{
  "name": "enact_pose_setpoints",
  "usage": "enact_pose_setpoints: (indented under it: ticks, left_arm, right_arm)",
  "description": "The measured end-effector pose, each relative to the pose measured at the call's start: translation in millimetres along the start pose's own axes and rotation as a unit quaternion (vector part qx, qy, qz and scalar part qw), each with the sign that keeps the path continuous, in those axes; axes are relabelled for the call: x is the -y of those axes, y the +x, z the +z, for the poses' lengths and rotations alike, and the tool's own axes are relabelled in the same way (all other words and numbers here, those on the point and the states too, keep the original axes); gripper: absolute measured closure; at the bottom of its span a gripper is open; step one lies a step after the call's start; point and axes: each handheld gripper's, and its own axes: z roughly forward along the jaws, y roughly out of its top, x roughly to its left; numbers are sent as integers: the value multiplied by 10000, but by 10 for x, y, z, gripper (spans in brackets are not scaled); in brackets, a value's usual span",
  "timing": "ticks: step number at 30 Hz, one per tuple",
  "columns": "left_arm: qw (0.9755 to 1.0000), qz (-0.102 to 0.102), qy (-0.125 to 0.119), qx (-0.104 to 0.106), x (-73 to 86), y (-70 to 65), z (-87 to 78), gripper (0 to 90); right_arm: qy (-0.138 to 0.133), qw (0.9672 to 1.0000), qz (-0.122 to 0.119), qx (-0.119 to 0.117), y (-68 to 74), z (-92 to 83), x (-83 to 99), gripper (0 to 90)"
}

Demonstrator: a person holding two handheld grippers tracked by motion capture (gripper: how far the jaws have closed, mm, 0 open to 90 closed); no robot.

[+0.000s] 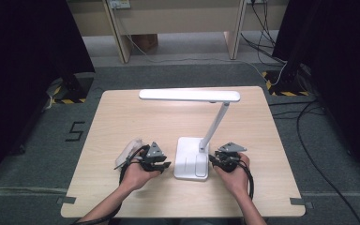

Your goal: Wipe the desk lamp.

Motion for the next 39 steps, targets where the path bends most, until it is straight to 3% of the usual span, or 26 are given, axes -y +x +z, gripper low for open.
enact_pose_setpoints:
  ticks: [14,22,29,36,38,39]
  left_arm:
    - [9981,-190,-331,-488,160,197,-450,510]
    - [9951,-354,-309,-872,413,349,-696,458]
    - [9910,-661,-476,-1061,709,465,-864,433]
    - [9850,-1023,-768,-1159,1034,542,-932,411]
    - [9829,-1092,-896,-1181,1118,542,-919,403]
    - [9807,-1152,-980,-1238,1152,541,-913,402]
  right_arm:
    - [-116,9998,9,142,-102,-227,94,579]
    - [-136,9996,57,222,-193,-357,216,564]
    - [-244,9993,115,259,-277,-476,354,547]
    - [-479,9979,229,370,-354,-608,497,522]
    - [-579,9973,232,397,-366,-631,527,510]
    - [-623,9969,248,423,-369,-640,543,504]
